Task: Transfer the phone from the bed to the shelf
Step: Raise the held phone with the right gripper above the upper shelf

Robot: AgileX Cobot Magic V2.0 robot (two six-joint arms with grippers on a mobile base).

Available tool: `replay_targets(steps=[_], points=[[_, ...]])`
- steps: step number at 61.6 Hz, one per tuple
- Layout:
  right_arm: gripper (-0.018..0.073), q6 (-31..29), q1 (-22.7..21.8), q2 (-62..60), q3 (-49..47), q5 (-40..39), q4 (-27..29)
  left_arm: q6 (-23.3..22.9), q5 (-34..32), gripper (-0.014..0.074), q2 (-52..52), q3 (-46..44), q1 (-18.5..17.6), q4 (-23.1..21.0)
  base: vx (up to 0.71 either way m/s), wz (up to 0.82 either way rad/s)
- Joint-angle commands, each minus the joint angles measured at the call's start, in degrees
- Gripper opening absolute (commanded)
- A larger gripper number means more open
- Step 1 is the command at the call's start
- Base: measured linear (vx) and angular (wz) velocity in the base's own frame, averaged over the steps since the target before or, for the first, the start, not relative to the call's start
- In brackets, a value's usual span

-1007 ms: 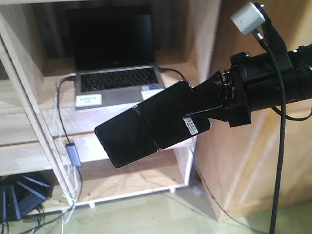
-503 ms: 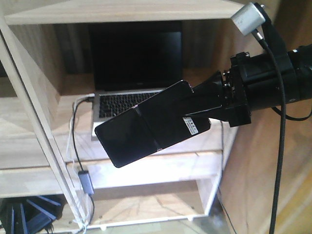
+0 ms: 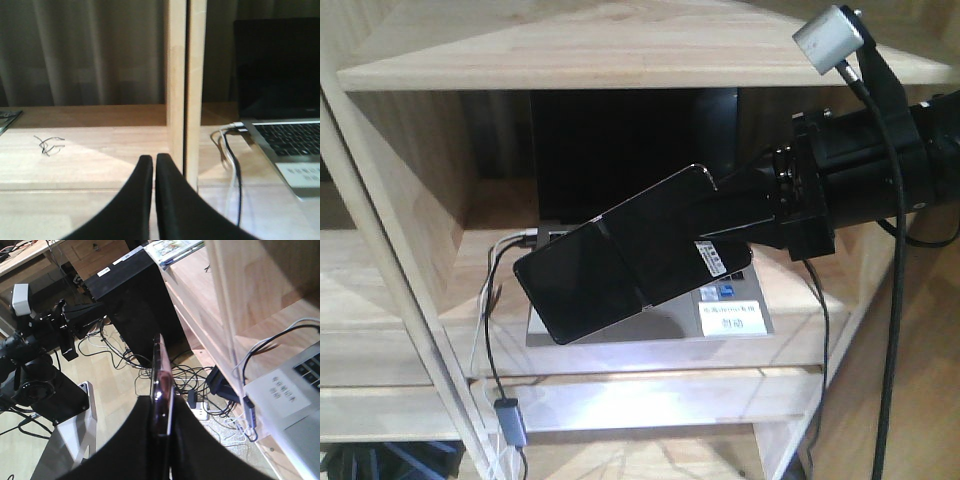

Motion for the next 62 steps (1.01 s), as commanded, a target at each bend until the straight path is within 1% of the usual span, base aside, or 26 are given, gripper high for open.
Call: replay_targets(steps=[1,35,62], points=[[-0.0002,-0.09,0.08,-2.03,-1.40,3.17,4.75,-0.33,-4.15,0.0001,-0.77,-1.22,-0.20,-0.52,0.14,0.05],[-0.0002,-0.09,0.08,-2.03,-1.40,3.17,4.75,-0.33,-4.15,0.0001,-0.77,-1.22,-0.20,-0.52,0.10,0.00],[-0.0002,-0.09,0.08,-2.03,-1.40,3.17,4.75,-0.33,-4.15,0.0001,-0.77,-1.22,-0.20,-0.52,0.03,0.00]])
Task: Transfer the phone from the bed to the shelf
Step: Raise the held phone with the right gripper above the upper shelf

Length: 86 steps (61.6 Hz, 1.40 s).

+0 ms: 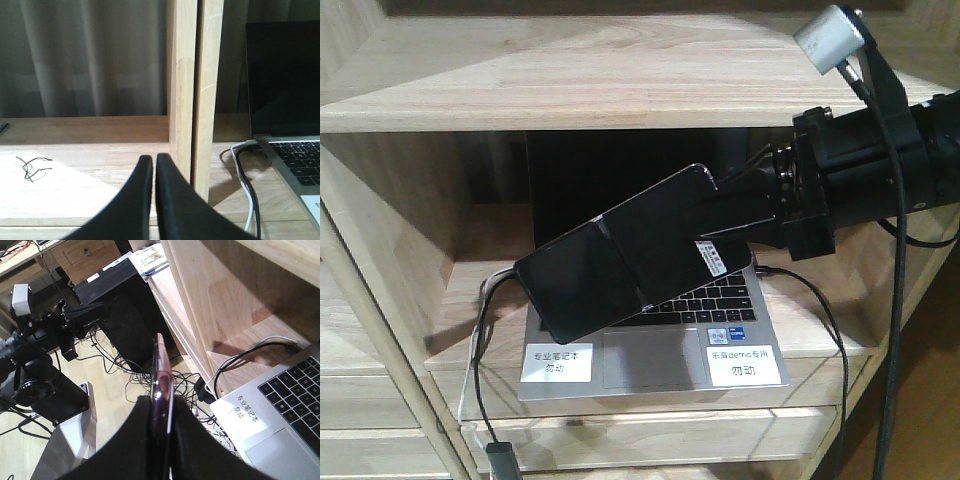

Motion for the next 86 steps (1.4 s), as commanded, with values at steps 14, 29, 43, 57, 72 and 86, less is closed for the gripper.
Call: replay_targets(steps=[14,29,43,57,72,86], points=[[-0.0002,-0.09,0.08,-2.03,-1.40,3.17,4.75,-0.33,-4.15,0.0001,-0.77,-1.22,-0.20,-0.52,0.00,0.00],[-0.0002,-0.09,0.08,-2.03,-1.40,3.17,4.94,-0.33,-4.15,0.0001,-0.77,-1.22,-0.20,-0.52,0.00,0.00],[-0.0002,0.03,0.08,-2.03,-1.40,3.22,4.94,-0.33,-4.15,0.0001,-0.77,-1.22,-0.20,-0.52,0.00,0.00],[-0.0002,-0.02,0.08,-2.57,-1.40,3.22,5.00,-0.33,-4.15,0.0001,-0.77,-1.22,-0.20,-0.52,0.00,0.00],[-0.0002,1.04,0.08,-8.25,-1.90,1.73,5.31,-0.33,-4.15,0.0001,-0.77,-1.22,-0.20,-0.52,0.00,0.00],[-0.0002,5.67,0.08,-12.60,-7.25,-2.55,5.06,-0.33,-4.15,0.0001,-0.77,-1.22,-0.20,-0.52,0.00,0.00]])
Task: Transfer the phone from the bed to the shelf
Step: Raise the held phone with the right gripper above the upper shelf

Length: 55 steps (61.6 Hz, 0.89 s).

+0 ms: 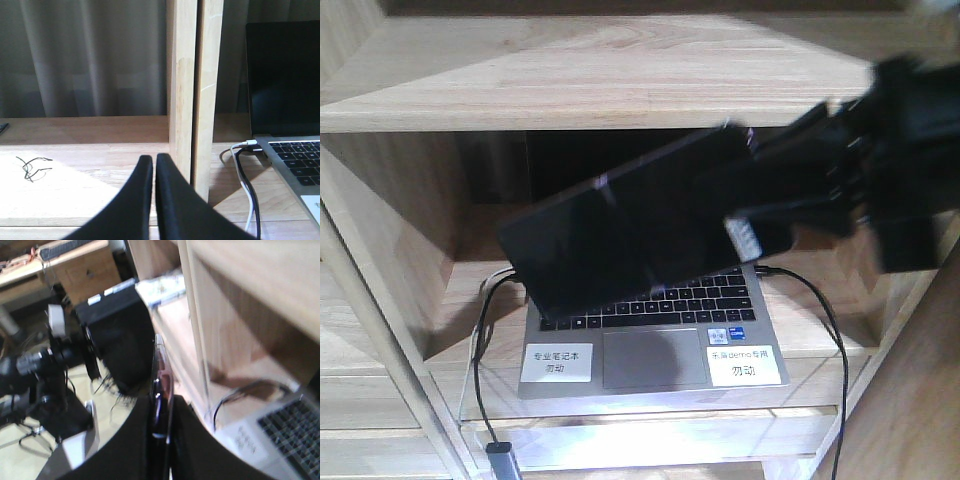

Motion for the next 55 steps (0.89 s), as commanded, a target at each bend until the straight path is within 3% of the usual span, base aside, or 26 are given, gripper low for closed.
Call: replay_targets(steps=[1,27,44,55], points=[[-0.0002,1.78,0.08,-2.07,-4.59,-3.30,5.12,-0.33,-4.15,0.0001,-0.77,-1.22,-0.20,-0.52,0.00,0.00],[-0.0002,3.24,1.29,5.64,-21.88,-11.04,7.53,-0.33,-4.15,0.0001,-0.77,-1.22,-0.20,-0.52,0.00,0.00],[-0.0002,3.19,11.73,19.36,-35.57,-18.55,4.93,-0.33,-4.15,0.0001,-0.77,-1.22,-0.20,-0.52,0.00,0.00],[-0.0002,3.40,15.38,27.12,-41.25,-23.28,3.35,-0.33,-4.15,0.0001,-0.77,-1.22,-0.20,-0.52,0.00,0.00]])
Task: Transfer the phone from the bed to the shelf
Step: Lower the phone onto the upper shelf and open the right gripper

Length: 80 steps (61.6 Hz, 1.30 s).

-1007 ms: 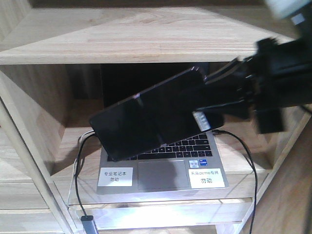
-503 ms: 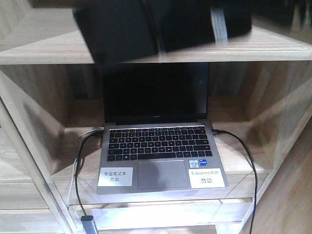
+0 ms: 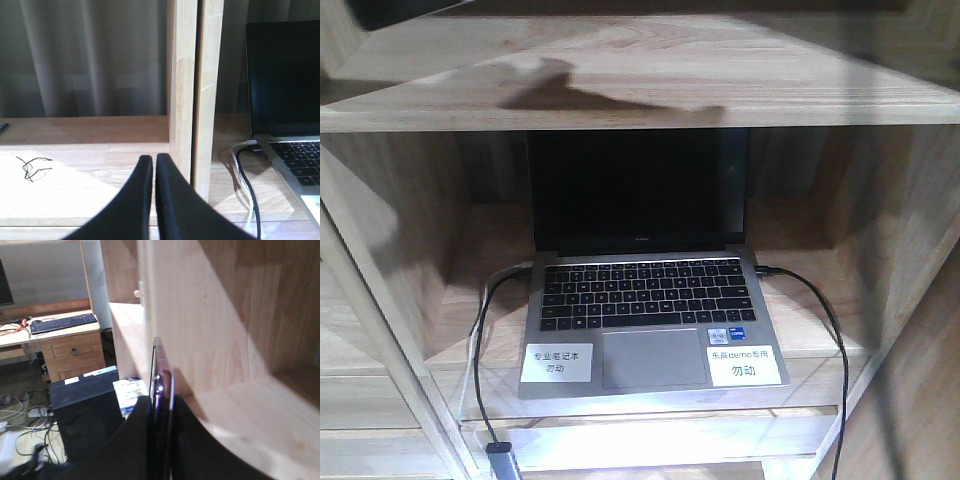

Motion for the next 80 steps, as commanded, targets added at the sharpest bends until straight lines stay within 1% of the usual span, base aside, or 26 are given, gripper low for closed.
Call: replay_targets(steps=[1,9,30,37,42,56,68,75,80], points=[[-0.0002,0.22,1.28,1.75,-4.39,-6.85,2.75,-0.33,-4.15,0.0001,-0.77,-1.22,-0.20,-0.52,0.00,0.00],[-0.0002,0.09,1.54,5.64,-5.38,-11.65,3.00,-0.33,-4.15,0.0001,-0.77,-1.22,-0.20,-0.52,0.00,0.00],[-0.0002,-0.45,1.48,11.27,-5.38,-19.12,2.42,-0.33,-4.15,0.0001,-0.77,-1.22,-0.20,-0.52,0.00,0.00],[-0.0002,-0.45,1.38,12.77,-5.38,-21.08,0.55,-0.33,-4.15,0.0001,-0.77,-1.22,-0.20,-0.52,0.00,0.00],[-0.0002,-0.24,0.91,13.71,-5.38,-21.55,-0.31,-0.33,-4.15,0.0001,-0.77,-1.22,-0.20,-0.52,0.00,0.00],[-0.0002,-0.01,-0.80,16.13,-5.38,-21.59,-0.15,-0.33,-4.15,0.0001,-0.77,-1.22,-0.20,-0.52,0.00,0.00],[0.0001,-0.01,-0.69,16.75,-5.38,-21.75,-0.12,-0.33,-4.15,0.0001,-0.77,-1.22,-0.20,-0.52,0.00,0.00],[0.0027,-0.01,-0.69,16.85,-5.38,-21.79,-0.19,-0.33,-4.15,0.0001,-0.77,-1.22,-0.20,-0.52,0.00,0.00],[0.0069,-0.01,-0.69,16.85,-5.38,-21.79,-0.36,-0.33,-4.15,0.0001,-0.77,-1.22,-0.20,-0.52,0.00,0.00]])
